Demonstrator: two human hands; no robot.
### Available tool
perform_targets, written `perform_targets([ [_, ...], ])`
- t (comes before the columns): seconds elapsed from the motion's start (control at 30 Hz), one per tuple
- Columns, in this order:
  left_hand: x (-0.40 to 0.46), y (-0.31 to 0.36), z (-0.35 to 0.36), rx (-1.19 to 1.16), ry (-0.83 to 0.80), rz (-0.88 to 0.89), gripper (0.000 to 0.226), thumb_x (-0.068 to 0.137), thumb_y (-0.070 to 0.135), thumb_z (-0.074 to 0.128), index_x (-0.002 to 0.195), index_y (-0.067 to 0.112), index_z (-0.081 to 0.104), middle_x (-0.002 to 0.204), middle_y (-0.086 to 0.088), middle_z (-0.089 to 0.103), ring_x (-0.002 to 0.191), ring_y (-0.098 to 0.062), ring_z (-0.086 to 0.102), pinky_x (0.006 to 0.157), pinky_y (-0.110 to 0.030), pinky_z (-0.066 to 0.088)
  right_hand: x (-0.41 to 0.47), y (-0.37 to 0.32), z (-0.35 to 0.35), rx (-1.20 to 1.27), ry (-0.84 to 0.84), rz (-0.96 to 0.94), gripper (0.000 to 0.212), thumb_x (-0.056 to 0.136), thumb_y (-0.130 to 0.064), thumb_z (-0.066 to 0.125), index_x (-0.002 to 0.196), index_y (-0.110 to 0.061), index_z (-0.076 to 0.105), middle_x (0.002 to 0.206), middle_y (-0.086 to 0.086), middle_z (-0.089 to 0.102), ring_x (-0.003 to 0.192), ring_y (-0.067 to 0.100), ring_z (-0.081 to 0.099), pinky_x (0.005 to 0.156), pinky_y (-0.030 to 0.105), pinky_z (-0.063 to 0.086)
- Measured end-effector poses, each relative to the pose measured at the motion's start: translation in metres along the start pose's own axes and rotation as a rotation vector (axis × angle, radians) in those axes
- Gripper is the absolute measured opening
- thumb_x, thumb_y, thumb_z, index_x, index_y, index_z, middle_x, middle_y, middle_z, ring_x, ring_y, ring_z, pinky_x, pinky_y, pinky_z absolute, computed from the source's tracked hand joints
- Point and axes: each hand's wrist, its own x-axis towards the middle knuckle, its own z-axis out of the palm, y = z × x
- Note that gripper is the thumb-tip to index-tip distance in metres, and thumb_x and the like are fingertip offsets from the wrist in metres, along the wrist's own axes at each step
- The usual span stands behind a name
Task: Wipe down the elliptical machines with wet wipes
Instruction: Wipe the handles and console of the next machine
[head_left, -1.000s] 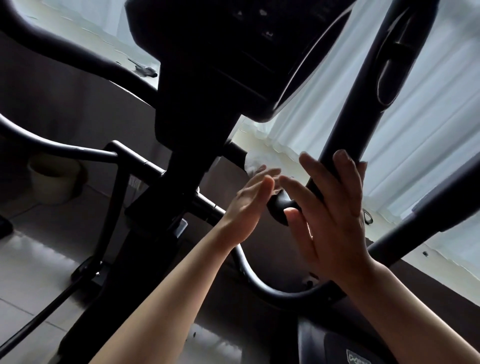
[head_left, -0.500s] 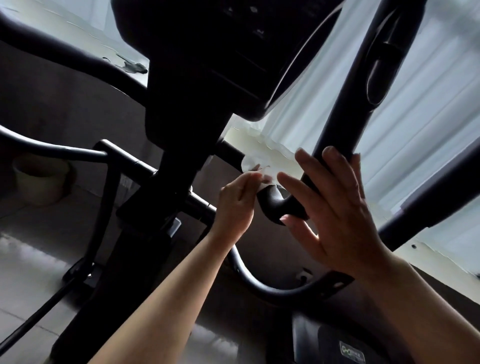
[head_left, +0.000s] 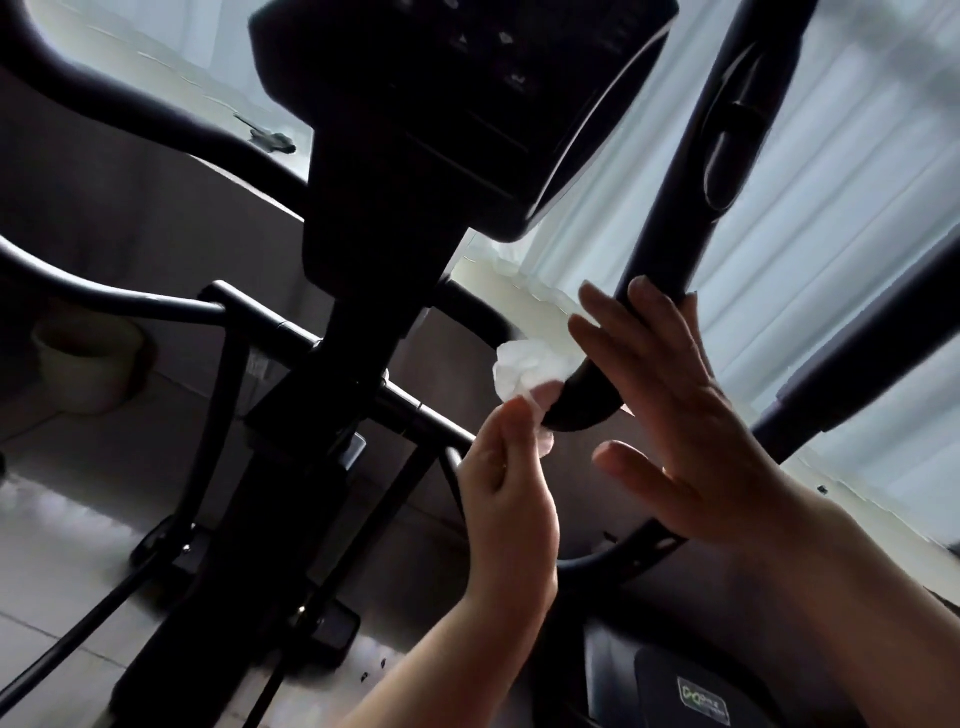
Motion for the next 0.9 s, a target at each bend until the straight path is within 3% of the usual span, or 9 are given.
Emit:
perform_targets([
  [0.1, -0.007, 0.007, 0.007, -0.010, -0.036, 0.006, 0.036, 0.097, 0.041, 0.048, 0.100, 0.014, 0.073, 0.101, -0.002, 0.076, 0.103, -0.011, 0.069, 0.085, -0.021, 0.051, -0.001, -0.005, -0.009, 0.106, -0.011, 0.012, 0.074, 0.099, -0.061, 0.023, 0.153, -0.010, 0.017, 0.161, 0.001, 0.018, 0.152, 0.022, 0.005, 0.123, 0.045, 0.001],
  [0.2, -0.012, 0.017, 0.013, 0.014, -0.098, 0.090, 0.034, 0.101, 0.039, 0.045, 0.098, 0.024, 0.076, 0.104, 0.001, 0.075, 0.105, -0.010, 0.068, 0.086, -0.019, 0.050, -0.001, -0.008, -0.015, 0.238, 0.035, 0.048, 0.077, 0.099, -0.062, 0.020, 0.151, -0.005, 0.019, 0.160, 0.006, 0.024, 0.151, 0.022, 0.013, 0.123, 0.040, 0.007],
  [0.27, -0.010, 0.026, 0.020, 0.133, -0.178, 0.293, 0.033, 0.102, 0.035, 0.043, 0.096, 0.027, 0.075, 0.100, 0.000, 0.074, 0.095, 0.001, 0.065, 0.082, -0.014, 0.048, 0.001, -0.007, -0.017, 0.297, 0.127, 0.043, 0.071, 0.102, -0.055, 0.020, 0.149, -0.003, 0.025, 0.157, 0.009, 0.030, 0.149, 0.022, 0.021, 0.122, 0.036, 0.016],
  [0.3, -0.007, 0.029, 0.024, 0.231, -0.234, 0.422, 0.034, 0.102, 0.031, 0.041, 0.103, 0.023, 0.074, 0.108, -0.004, 0.072, 0.099, -0.001, 0.064, 0.086, -0.016, 0.048, 0.002, -0.006, -0.019, 0.307, 0.194, 0.039, 0.065, 0.104, -0.050, 0.021, 0.147, -0.002, 0.028, 0.155, 0.009, 0.032, 0.148, 0.021, 0.025, 0.120, 0.035, 0.020],
  [0.37, 0.007, 0.021, 0.028, 0.466, -0.388, 0.694, 0.037, 0.104, 0.021, 0.039, 0.130, 0.006, 0.060, 0.142, -0.011, 0.054, 0.131, -0.018, 0.052, 0.109, -0.032, 0.042, 0.004, 0.000, -0.026, 0.312, 0.334, 0.057, 0.057, 0.106, -0.041, 0.024, 0.145, 0.000, 0.031, 0.152, 0.010, 0.034, 0.146, 0.018, 0.029, 0.118, 0.031, 0.024],
  [0.43, 0.026, 0.001, 0.022, 0.750, -0.481, 0.952, 0.039, 0.104, 0.011, 0.040, 0.140, -0.001, 0.046, 0.155, -0.009, 0.031, 0.147, -0.026, 0.030, 0.120, -0.038, 0.026, 0.004, 0.006, -0.037, 0.342, 0.428, 0.102, 0.053, 0.105, -0.039, 0.028, 0.145, -0.004, 0.030, 0.152, 0.006, 0.034, 0.146, 0.016, 0.029, 0.118, 0.031, 0.024],
  [0.57, 0.042, -0.021, -0.001, 0.958, -0.493, 1.162, 0.056, 0.095, -0.011, 0.050, 0.145, 0.004, 0.031, 0.163, 0.008, 0.011, 0.151, -0.025, 0.016, 0.121, -0.032, 0.020, -0.003, 0.003, -0.053, 0.255, 0.437, 0.112, 0.053, 0.105, -0.038, 0.030, 0.147, -0.007, 0.030, 0.153, 0.000, 0.032, 0.146, 0.009, 0.027, 0.118, 0.025, 0.023],
  [0.73, 0.030, -0.013, -0.020, 1.078, -0.473, 1.243, 0.041, 0.098, -0.012, 0.039, 0.137, -0.001, 0.046, 0.151, -0.005, 0.037, 0.148, -0.018, 0.024, 0.119, -0.029, 0.027, -0.020, -0.009, -0.044, 0.095, 0.248, 0.080, 0.053, 0.103, -0.034, 0.038, 0.149, -0.010, 0.035, 0.157, 0.005, 0.034, 0.147, 0.015, 0.025, 0.119, 0.026, 0.025],
  [0.9, 0.012, -0.032, -0.058, 1.277, -0.619, 1.191, 0.041, 0.106, -0.004, 0.025, 0.128, -0.004, 0.059, 0.138, -0.015, 0.055, 0.140, -0.020, 0.037, 0.117, -0.030, 0.031, -0.039, -0.013, -0.023, 0.202, 0.295, 0.206, 0.050, 0.102, -0.027, 0.044, 0.149, -0.013, 0.036, 0.156, 0.003, 0.036, 0.146, 0.012, 0.026, 0.117, 0.019, 0.023],
])
